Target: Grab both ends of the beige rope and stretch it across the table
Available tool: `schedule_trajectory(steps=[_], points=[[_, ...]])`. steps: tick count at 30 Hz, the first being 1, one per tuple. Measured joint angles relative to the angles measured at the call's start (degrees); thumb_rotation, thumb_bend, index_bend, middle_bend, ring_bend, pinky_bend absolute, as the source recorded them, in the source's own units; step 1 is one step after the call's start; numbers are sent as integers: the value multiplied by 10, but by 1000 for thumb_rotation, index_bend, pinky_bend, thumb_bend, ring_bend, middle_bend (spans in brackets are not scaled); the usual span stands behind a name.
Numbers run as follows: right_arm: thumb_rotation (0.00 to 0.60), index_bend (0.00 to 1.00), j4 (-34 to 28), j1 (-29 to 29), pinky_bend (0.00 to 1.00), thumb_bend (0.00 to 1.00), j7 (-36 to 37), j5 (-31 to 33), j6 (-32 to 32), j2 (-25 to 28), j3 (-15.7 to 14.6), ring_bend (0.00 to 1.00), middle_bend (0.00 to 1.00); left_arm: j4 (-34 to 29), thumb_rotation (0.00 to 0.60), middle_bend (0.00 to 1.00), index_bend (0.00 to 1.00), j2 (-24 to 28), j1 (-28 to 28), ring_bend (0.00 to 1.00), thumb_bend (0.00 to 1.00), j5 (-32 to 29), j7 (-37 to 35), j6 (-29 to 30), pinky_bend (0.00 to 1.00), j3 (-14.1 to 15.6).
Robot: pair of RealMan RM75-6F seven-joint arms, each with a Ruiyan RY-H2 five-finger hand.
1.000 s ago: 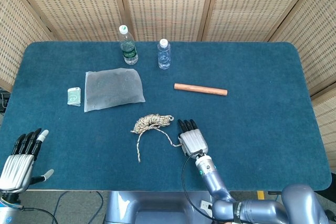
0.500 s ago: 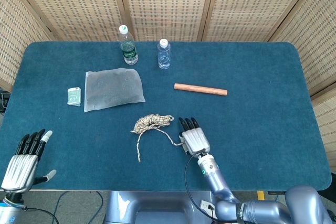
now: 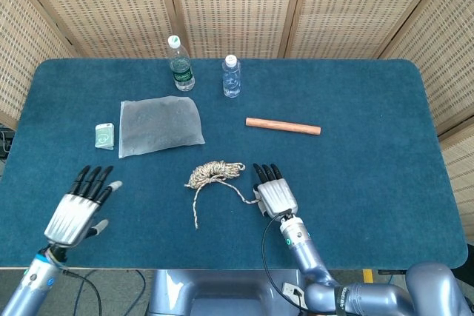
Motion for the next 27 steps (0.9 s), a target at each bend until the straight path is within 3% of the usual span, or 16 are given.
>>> schedule_trajectory(steps=[8, 11, 19, 27], points=[[600, 688, 15, 1, 0, 443, 3, -4, -15, 2, -5, 0, 0, 106, 600, 0, 342, -63, -150, 0, 154, 124, -32, -94, 0, 0], [600, 692, 19, 2, 0, 443, 4, -4, -17, 1, -4, 0, 0, 140, 600, 0, 368, -90, -185, 0, 159, 143, -49, -123, 0, 4], [600, 697, 31, 2, 0, 443, 12, -1, -25, -3, 1, 0, 0, 200, 600, 0, 419, -143, -237, 0, 182, 161, -66, -158, 0, 28], [600, 697, 34, 4, 0, 443, 13, 1, -28, -2, 6, 0, 0, 223, 600, 0, 454, -173, -257, 0, 241, 146, -59, -183, 0, 40]])
